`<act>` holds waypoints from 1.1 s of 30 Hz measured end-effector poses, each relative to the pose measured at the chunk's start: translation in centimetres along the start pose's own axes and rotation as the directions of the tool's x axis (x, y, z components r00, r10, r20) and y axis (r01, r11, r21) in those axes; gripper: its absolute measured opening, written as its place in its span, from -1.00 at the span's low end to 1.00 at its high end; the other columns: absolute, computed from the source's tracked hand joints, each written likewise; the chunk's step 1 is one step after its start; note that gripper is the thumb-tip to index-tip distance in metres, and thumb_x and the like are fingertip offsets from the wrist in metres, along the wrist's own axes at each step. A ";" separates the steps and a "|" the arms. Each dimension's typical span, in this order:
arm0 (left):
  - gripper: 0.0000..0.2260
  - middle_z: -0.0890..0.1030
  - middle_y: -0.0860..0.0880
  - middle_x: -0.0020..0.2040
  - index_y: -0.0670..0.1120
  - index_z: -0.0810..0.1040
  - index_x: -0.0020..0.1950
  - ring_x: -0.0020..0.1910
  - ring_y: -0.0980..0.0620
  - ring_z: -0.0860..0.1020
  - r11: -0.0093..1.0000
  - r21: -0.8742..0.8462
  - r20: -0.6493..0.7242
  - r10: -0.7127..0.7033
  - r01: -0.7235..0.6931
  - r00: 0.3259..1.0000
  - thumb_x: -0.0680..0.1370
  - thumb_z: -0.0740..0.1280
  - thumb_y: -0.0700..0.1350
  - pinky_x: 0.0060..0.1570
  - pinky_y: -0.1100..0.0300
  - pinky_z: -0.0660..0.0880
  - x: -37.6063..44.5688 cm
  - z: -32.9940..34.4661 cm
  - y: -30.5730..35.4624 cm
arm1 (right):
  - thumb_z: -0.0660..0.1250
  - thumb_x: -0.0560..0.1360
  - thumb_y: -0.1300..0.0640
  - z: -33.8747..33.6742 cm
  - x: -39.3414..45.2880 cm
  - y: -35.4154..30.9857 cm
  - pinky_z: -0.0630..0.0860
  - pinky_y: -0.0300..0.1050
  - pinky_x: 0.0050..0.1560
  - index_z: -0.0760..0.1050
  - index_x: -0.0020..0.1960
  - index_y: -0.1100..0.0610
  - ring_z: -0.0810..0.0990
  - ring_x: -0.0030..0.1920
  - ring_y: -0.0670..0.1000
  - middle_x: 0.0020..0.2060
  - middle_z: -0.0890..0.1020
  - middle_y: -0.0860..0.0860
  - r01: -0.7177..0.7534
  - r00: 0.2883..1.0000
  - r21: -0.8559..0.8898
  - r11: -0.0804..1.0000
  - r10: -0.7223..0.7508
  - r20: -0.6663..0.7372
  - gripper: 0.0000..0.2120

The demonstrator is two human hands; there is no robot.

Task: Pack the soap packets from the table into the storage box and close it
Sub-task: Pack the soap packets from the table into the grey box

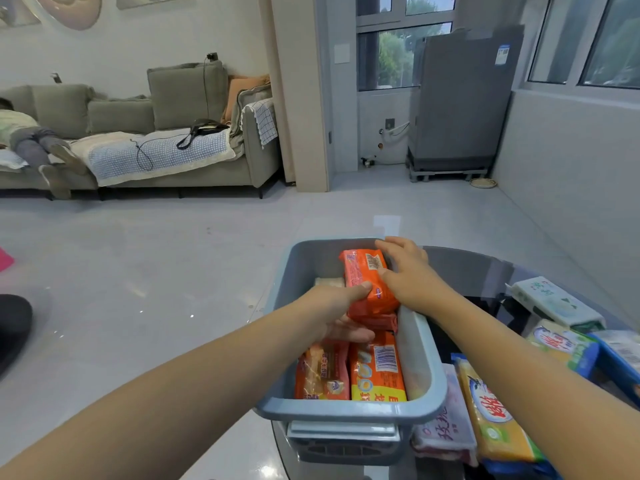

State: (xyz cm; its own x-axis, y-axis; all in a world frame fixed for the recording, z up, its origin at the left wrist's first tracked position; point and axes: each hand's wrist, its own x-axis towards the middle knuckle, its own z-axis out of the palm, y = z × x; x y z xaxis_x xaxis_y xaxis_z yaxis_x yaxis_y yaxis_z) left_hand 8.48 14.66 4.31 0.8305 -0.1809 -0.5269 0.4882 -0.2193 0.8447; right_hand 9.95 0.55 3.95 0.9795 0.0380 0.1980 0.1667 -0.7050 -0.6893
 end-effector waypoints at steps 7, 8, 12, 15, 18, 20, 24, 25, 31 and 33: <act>-0.54 0.63 -0.18 -0.26 -0.04 0.40 0.32 -0.43 -0.03 0.60 0.941 0.326 -0.020 0.107 -0.095 0.994 0.56 0.13 0.22 -0.54 0.32 0.49 -1.3 0.0 0.1 | 0.21 0.54 0.14 -0.4 -1.5 -0.2 0.10 0.00 0.41 0.13 0.47 0.10 0.05 0.46 0.02 0.49 0.11 0.01 -0.005 0.997 0.070 0.998 -0.001 0.078 -0.46; -0.54 0.63 -0.16 -0.25 -0.03 0.41 0.32 -0.43 -0.03 0.60 0.913 0.394 -0.028 0.128 -0.107 0.991 0.56 0.10 0.23 -0.54 0.32 0.47 -1.6 0.0 0.1 | 0.20 0.55 0.14 -0.5 -2.1 -0.2 0.11 -0.05 0.39 0.13 0.47 0.09 0.07 0.45 -0.02 0.49 0.11 0.00 -0.007 0.997 0.119 0.993 -0.002 0.079 -0.47; -0.51 0.63 -0.10 0.12 -0.06 0.48 0.28 0.06 -0.11 0.59 0.624 0.744 -0.117 0.471 -0.237 0.874 0.57 0.04 0.23 0.06 0.04 0.52 -2.3 0.0 0.2 | 0.16 0.57 0.07 -1.2 -5.0 0.2 0.07 -0.19 0.31 0.14 0.47 0.03 0.08 0.44 -0.10 0.50 0.10 -0.06 -0.011 0.997 0.215 0.977 -0.005 0.074 -0.51; -0.55 0.55 -0.03 0.25 -0.04 0.45 0.31 0.19 -0.03 0.51 0.673 0.644 -0.168 0.589 -0.364 0.791 0.56 0.11 0.20 0.17 0.06 0.43 -3.8 0.6 0.2 | 0.15 0.57 0.05 -2.2 -7.6 0.6 0.20 -0.14 0.28 0.25 0.41 -0.05 0.26 0.37 -0.07 0.41 0.31 -0.07 -0.030 1.000 0.281 0.959 0.027 0.012 -0.59; -0.68 0.59 0.04 0.06 0.06 0.45 0.24 -0.03 0.12 0.54 0.689 0.489 -0.151 0.671 -0.535 0.726 0.55 0.18 0.15 -0.12 0.23 0.44 -5.9 2.1 -0.4 | 0.16 0.56 0.06 -3.2 -10.3 0.6 0.35 -0.29 0.08 0.36 0.27 -0.17 0.41 0.19 -0.17 0.22 0.46 -0.17 0.002 0.998 0.405 0.914 0.027 -0.065 -0.70; -0.73 0.57 0.08 -0.11 0.07 0.47 0.20 -0.15 0.16 0.55 0.662 0.411 -0.141 0.725 -0.626 0.674 0.55 0.22 0.12 -0.30 0.36 0.45 -7.5 3.5 -1.1 | 0.16 0.56 0.09 -3.9 -11.8 0.8 0.39 -0.28 0.08 0.40 0.23 -0.15 0.45 0.15 -0.20 0.16 0.50 -0.21 0.039 0.990 0.438 0.898 0.025 -0.139 -0.72; -0.82 0.56 0.09 -0.18 0.07 0.50 0.13 -0.23 0.22 0.53 0.613 0.273 -0.084 0.783 -0.741 0.617 0.55 0.27 0.02 -0.27 0.47 0.44 -9.5 6.7 -2.3 | 0.17 0.55 0.18 -5.7 -14.5 1.9 0.47 -0.23 0.05 0.50 0.15 -0.05 0.52 0.09 -0.19 0.04 0.57 -0.13 0.081 0.966 0.498 0.863 0.056 -0.254 -0.75; -0.83 0.56 0.11 -0.16 0.09 0.50 0.12 -0.20 0.24 0.53 0.606 0.256 -0.065 0.788 -0.753 0.612 0.54 0.28 0.01 -0.22 0.46 0.46 -9.7 7.6 -2.5 | 0.18 0.55 0.19 -6.1 -15.1 2.4 0.48 -0.27 -0.01 0.51 0.13 -0.02 0.53 0.06 -0.19 0.02 0.59 -0.12 0.079 0.961 0.502 0.861 0.067 -0.267 -0.76; -0.86 0.58 0.12 -0.12 0.12 0.51 0.07 -0.12 0.30 0.53 0.617 0.202 0.049 0.769 -0.761 0.637 0.53 0.29 -0.06 -0.16 0.44 0.47 -9.7 13.1 -4.5 | 0.23 0.52 0.25 -7.8 -18.3 6.2 0.46 -0.39 -0.13 0.57 0.01 0.02 0.56 -0.06 -0.24 -0.09 0.62 -0.13 -0.005 0.941 0.442 0.897 0.154 -0.301 -0.79; -0.87 0.57 0.13 -0.11 0.13 0.50 0.05 -0.12 0.32 0.52 0.641 0.226 0.062 0.742 -0.734 0.667 0.53 0.29 -0.07 -0.18 0.48 0.44 -8.9 14.5 -5.3 | 0.23 0.51 0.30 -8.1 -19.1 7.7 0.46 -0.34 -0.10 0.57 -0.04 0.02 0.56 -0.04 -0.20 -0.09 0.62 -0.12 -0.050 0.930 0.439 0.897 0.202 -0.307 -0.77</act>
State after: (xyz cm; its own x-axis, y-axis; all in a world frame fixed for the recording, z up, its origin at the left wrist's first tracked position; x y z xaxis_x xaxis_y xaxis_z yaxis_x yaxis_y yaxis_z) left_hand -5.38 3.50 3.18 0.9000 -0.3426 0.2694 -0.3569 -0.2246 0.9067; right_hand -8.36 -11.28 0.52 0.9096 -0.3251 0.2589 0.1504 -0.3232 -0.9343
